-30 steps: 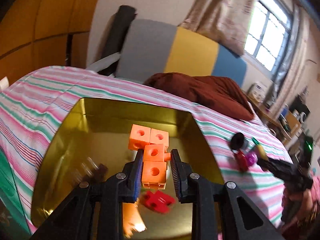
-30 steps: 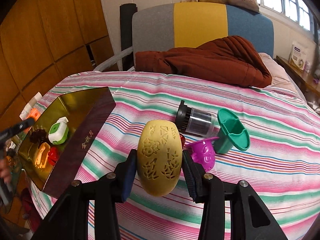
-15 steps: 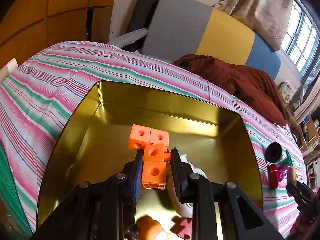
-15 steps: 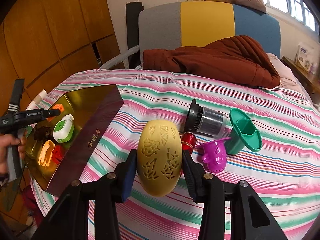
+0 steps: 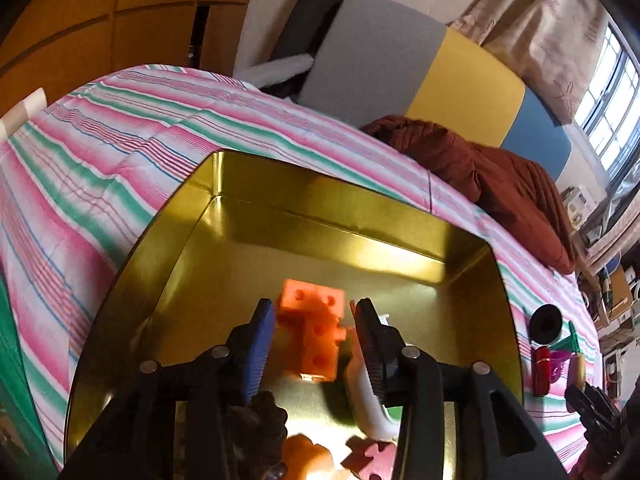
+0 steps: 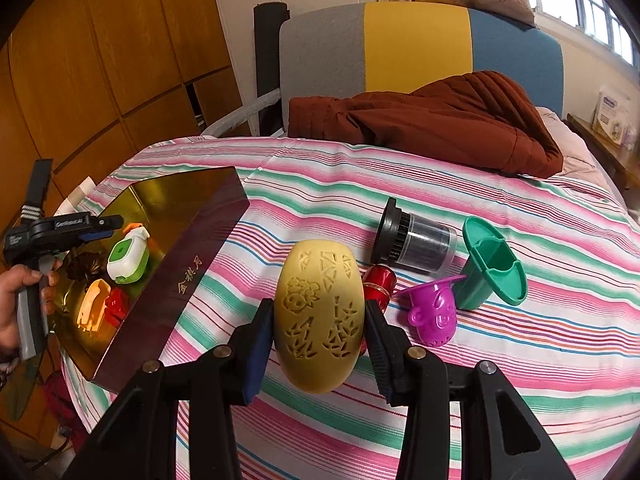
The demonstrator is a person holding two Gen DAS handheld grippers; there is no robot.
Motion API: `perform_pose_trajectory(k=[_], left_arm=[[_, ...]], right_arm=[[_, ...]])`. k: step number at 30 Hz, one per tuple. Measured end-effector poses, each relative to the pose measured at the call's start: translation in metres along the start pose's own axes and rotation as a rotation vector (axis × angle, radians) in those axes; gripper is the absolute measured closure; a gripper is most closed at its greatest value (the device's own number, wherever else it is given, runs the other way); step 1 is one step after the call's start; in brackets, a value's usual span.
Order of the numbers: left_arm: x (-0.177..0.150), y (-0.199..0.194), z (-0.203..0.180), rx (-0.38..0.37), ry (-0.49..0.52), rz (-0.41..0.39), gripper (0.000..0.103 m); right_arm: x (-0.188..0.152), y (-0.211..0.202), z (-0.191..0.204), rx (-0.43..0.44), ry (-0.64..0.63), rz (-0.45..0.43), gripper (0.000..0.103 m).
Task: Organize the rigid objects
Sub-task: 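Carry the orange cubes into the gold tray and open the left gripper, then carry the yellow oval sponge into the tray and open the right gripper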
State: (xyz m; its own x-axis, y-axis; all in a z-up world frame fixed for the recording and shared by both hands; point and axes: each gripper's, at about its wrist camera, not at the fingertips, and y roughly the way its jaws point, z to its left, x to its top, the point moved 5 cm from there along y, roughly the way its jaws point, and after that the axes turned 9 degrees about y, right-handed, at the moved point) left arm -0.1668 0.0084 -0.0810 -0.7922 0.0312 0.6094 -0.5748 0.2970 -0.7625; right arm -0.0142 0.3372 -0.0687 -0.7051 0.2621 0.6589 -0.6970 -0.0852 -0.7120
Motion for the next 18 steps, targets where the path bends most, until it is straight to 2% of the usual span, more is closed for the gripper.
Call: perform_pose_trajectory(k=[4, 8, 12, 18], left_arm=[[-0.014, -0.027, -0.006, -0.017, 0.006, -0.094, 0.061], [-0.041, -0.054, -0.021, -0.030, 0.054, -0.185, 0.061], [-0.072, -0.071, -0.039, -0.035, 0.147, -0.236, 0.061], [-0.095, -0.085, -0.056, -0.047, 0.228, -0.277, 0.061]], right_arm=[[0.000, 0.001, 0.000, -0.003, -0.001, 0.003, 0.059], [0.000, 0.001, 0.001, -0.005, -0.007, 0.006, 0.059], [-0.002, 0.002, 0.003, -0.006, -0.014, 0.009, 0.059], [-0.006, 0.003, 0.008, -0.008, -0.037, 0.018, 0.059]])
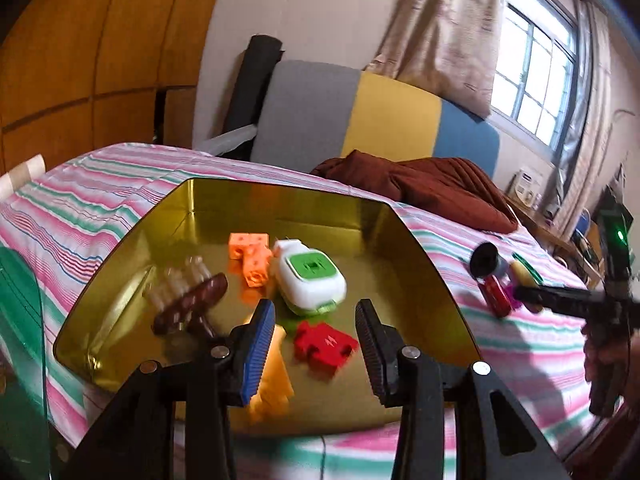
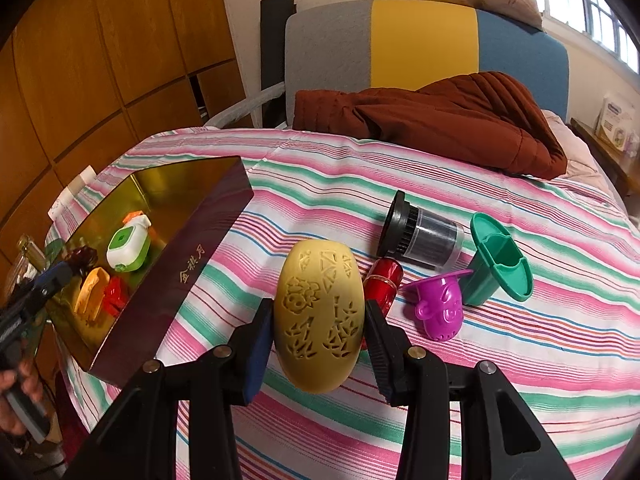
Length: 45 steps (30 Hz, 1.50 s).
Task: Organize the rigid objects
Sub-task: 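Carry the yellow oval sponge into the tray and open the right gripper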
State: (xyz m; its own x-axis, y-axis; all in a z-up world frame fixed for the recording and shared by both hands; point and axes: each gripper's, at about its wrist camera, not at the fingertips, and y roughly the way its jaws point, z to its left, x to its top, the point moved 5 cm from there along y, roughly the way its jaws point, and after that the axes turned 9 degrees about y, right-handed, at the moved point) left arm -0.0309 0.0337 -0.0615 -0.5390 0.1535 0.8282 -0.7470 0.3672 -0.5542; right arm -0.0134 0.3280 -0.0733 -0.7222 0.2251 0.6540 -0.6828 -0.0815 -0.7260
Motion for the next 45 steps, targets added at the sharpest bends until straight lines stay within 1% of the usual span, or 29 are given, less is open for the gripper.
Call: perform_pose_trajectory(k=[3, 7, 9, 12, 16, 20, 26, 30, 34, 35, 39, 43, 45], left_arm=[[-0.009, -0.004, -0.010, -0.008, 0.033, 0.004, 0.061], [-0.025, -0.009, -0.025, -0.037, 0.080, 0.021, 0.061], [-0.028, -0.014, -0.032, -0.035, 0.115, 0.006, 0.061], [-0.030, -0.020, -0.039, -0.058, 0.140, 0.001, 0.061], [-0.030, -0.023, -0.041, -0.069, 0.148, -0.007, 0.061], [-0.032, -0.027, -0.039, -0.077, 0.138, -0.012, 0.061], [-0.037, -0.037, -0.031, -0.074, 0.154, -0.026, 0.061], [-0.039, -0.040, -0.025, -0.066, 0.145, -0.034, 0.061], [-0.040, -0.041, -0.017, -0.062, 0.118, -0.036, 0.061], [-0.040, -0.041, -0.016, -0.061, 0.116, -0.036, 0.061], [-0.040, -0.043, -0.013, -0.062, 0.115, -0.037, 0.061], [-0.040, -0.045, -0.015, -0.060, 0.118, -0.040, 0.061], [-0.040, -0.045, -0.015, -0.059, 0.121, -0.041, 0.061]], right_arm=[[-0.002, 0.000, 0.003, 0.001, -0.013, 0.002, 0.059], [-0.002, -0.002, 0.009, 0.018, -0.019, -0.007, 0.059], [-0.001, -0.005, 0.013, 0.047, -0.008, -0.014, 0.059], [-0.001, -0.005, 0.025, 0.057, -0.026, -0.012, 0.059], [-0.003, -0.005, 0.055, 0.093, -0.056, 0.012, 0.059], [0.002, 0.000, 0.095, 0.144, -0.075, 0.022, 0.059], [0.010, 0.018, 0.148, 0.169, -0.129, 0.049, 0.059], [0.014, 0.040, 0.170, 0.132, -0.171, 0.100, 0.059], [0.018, 0.064, 0.177, 0.067, -0.183, 0.141, 0.059], [0.020, 0.072, 0.178, 0.045, -0.178, 0.155, 0.059], [0.025, 0.094, 0.175, 0.000, -0.154, 0.202, 0.059], [0.031, 0.106, 0.178, -0.042, -0.181, 0.204, 0.058], [0.034, 0.110, 0.178, -0.051, -0.171, 0.199, 0.058]])
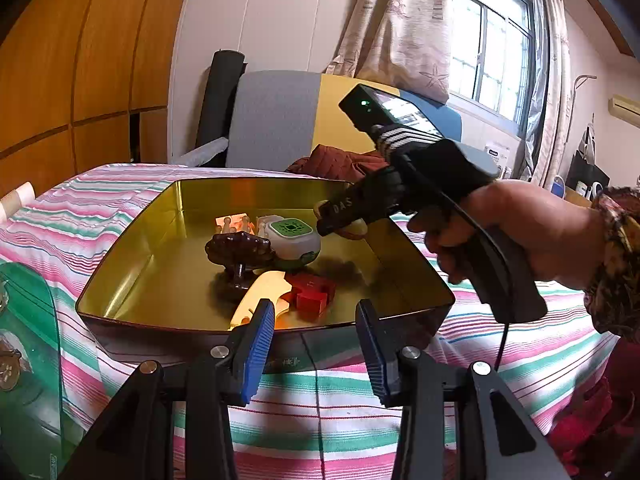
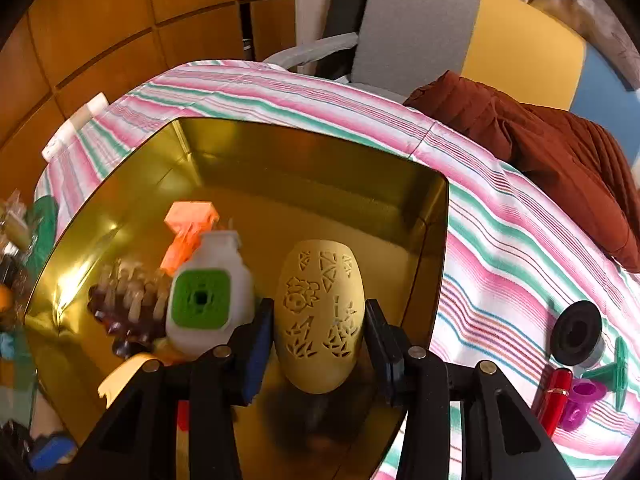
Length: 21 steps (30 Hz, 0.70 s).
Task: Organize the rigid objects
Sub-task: 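Carry the yellow oval sponge into the tray and open the right gripper, then move the left gripper to the red cylinder and grasp it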
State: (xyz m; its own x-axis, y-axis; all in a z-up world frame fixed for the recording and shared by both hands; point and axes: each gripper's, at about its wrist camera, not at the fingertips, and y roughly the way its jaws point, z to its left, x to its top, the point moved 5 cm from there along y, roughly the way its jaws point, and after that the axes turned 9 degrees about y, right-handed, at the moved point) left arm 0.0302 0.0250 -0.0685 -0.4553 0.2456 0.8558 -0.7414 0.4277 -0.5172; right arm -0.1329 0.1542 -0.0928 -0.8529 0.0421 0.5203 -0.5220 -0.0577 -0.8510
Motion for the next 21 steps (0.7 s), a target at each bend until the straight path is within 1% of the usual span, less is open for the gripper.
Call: perform_pose_trajectory(k=[2, 4, 8, 12, 14, 18, 21], left_arm=[[0.000, 0.000, 0.000, 0.002, 0.000, 0.001, 0.061], [-0.001, 0.000, 0.000, 0.003, 0.002, 0.000, 0.061], [-0.001, -0.001, 0.000, 0.007, 0.007, -0.002, 0.061], [-0.001, 0.000, -0.001, 0.014, 0.012, -0.001, 0.061], [-0.001, 0.000, -0.002, 0.018, 0.016, 0.000, 0.060], [-0.002, 0.000, -0.005, 0.026, 0.020, 0.001, 0.060], [-0.002, 0.000, -0.008, 0.033, 0.028, 0.002, 0.057]], right_arm=[[0.004, -0.001, -0.002, -0.002, 0.025, -0.021, 0.058], [0.007, -0.006, -0.004, 0.005, 0.047, -0.054, 0.053], [0.008, -0.026, -0.008, 0.024, 0.076, -0.119, 0.051], [0.003, -0.044, -0.016, 0.028, 0.100, -0.159, 0.036], [-0.004, -0.052, -0.023, 0.033, 0.111, -0.167, 0.036], [-0.019, -0.062, -0.040, -0.005, 0.107, -0.166, 0.035], [-0.032, -0.068, -0.053, -0.035, 0.102, -0.162, 0.035]])
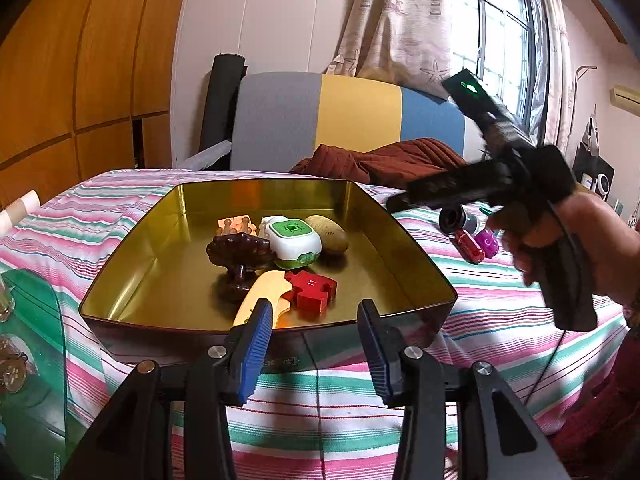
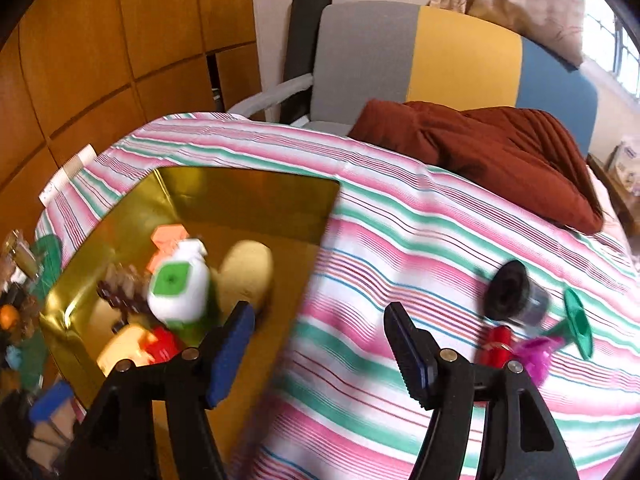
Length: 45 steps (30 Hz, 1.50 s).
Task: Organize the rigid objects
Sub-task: 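Move the left gripper to the red cylinder and grasp it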
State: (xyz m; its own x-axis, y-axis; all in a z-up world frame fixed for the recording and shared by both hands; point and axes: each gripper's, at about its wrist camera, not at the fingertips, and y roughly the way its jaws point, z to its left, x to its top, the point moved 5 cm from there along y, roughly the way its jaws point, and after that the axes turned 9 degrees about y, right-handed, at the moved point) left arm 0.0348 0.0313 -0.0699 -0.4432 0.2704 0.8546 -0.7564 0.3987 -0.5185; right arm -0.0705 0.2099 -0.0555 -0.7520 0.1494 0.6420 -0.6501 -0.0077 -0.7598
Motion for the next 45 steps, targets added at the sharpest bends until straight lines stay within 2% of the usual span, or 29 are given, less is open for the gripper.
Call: perform_pose_trajectory(k=[2, 5, 11, 16, 21, 24, 28, 32, 35, 38, 40, 45], left_arm=[[0.000, 0.000, -0.003, -0.001, 0.006, -0.001, 0.048], [0.000, -0.001, -0.006, 0.000, 0.012, 0.005, 0.040], [0.000, 0.000, -0.011, -0.008, 0.026, 0.023, 0.040], [0.000, -0.001, -0.017, -0.007, 0.045, 0.031, 0.040], [0.008, -0.007, -0.035, -0.038, 0.094, 0.015, 0.040], [0.014, -0.010, -0.051, -0.062, 0.144, 0.003, 0.040], [0.023, -0.010, -0.071, -0.104, 0.195, -0.002, 0.040], [0.036, -0.005, -0.091, -0.152, 0.224, 0.000, 0.040], [0.053, 0.002, -0.111, -0.197, 0.228, -0.002, 0.040], [0.073, 0.016, -0.133, -0.241, 0.216, 0.014, 0.040], [0.082, 0.028, -0.146, -0.255, 0.209, 0.041, 0.040], [0.094, 0.077, -0.179, -0.298, 0.190, 0.150, 0.040]], right_arm=[[-0.006, -0.003, -0.011, -0.014, 0.002, 0.004, 0.034], [-0.016, -0.008, -0.027, -0.031, 0.012, 0.017, 0.033], [-0.037, -0.010, -0.065, -0.110, 0.015, 0.051, 0.033], [-0.047, -0.010, -0.108, -0.160, 0.076, 0.092, 0.033], [-0.052, -0.009, -0.158, -0.197, 0.197, 0.145, 0.032], [-0.055, -0.009, -0.185, -0.205, 0.279, 0.130, 0.031], [-0.064, -0.008, -0.216, -0.166, 0.478, 0.168, 0.030], [-0.071, -0.014, -0.237, -0.127, 0.631, 0.169, 0.030], [-0.075, -0.018, -0.248, -0.148, 0.677, 0.175, 0.030], [-0.074, -0.024, -0.253, -0.209, 0.660, 0.167, 0.029], [-0.075, -0.026, -0.255, -0.250, 0.656, 0.170, 0.029], [-0.078, -0.024, -0.264, -0.257, 0.700, 0.189, 0.029]])
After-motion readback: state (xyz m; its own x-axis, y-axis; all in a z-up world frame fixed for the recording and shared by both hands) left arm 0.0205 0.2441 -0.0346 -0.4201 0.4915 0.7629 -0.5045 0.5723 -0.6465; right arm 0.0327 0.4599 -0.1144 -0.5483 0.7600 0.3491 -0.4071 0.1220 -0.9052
